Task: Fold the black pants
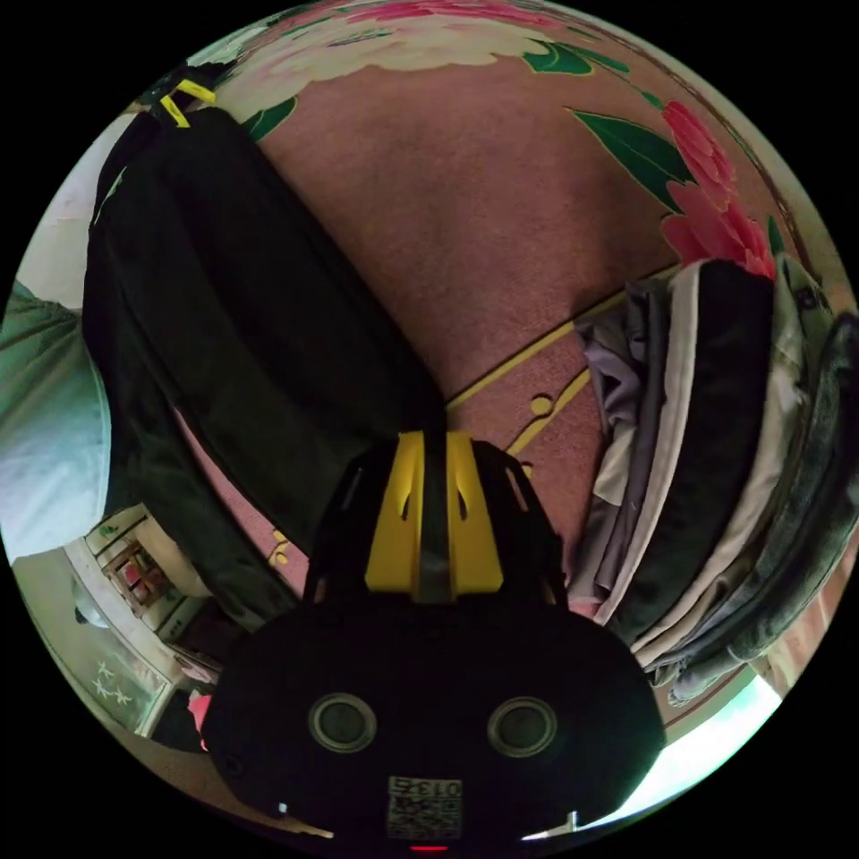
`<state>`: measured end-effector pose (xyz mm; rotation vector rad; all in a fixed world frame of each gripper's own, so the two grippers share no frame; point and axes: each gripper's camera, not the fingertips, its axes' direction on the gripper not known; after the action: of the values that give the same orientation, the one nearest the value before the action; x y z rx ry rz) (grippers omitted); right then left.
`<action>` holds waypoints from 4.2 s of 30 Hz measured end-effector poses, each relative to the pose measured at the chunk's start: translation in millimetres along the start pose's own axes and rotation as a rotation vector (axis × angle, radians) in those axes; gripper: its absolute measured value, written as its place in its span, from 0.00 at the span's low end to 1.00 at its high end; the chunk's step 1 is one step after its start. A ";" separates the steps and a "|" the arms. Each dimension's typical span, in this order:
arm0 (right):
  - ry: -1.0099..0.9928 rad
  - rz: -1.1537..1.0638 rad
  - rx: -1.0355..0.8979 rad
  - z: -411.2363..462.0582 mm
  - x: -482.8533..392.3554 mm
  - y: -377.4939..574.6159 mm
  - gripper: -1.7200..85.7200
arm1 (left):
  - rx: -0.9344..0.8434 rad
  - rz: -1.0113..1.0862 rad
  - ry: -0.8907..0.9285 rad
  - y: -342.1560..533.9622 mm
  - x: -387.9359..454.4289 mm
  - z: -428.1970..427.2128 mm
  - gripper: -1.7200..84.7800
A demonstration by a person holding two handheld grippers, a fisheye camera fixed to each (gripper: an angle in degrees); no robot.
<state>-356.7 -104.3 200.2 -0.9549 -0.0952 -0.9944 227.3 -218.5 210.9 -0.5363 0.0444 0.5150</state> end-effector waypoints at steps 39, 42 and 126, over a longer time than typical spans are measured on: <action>0.432 0.747 0.073 104.3 -476.2 344.6 0.04 | 0.067 -0.189 -0.451 58.4 429.8 68.7 0.03; 0.334 0.740 0.048 130.7 -488.2 366.3 0.06 | -0.007 -0.120 -0.424 52.9 442.2 93.4 0.03; -0.047 0.316 0.559 -29.0 -463.5 84.2 0.02 | 0.468 -0.737 -0.036 359.3 295.7 92.1 0.02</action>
<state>-570.4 200.7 -89.7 -0.4583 -0.2401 -0.6020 304.4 227.2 67.8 -0.0591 -0.0661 -0.2098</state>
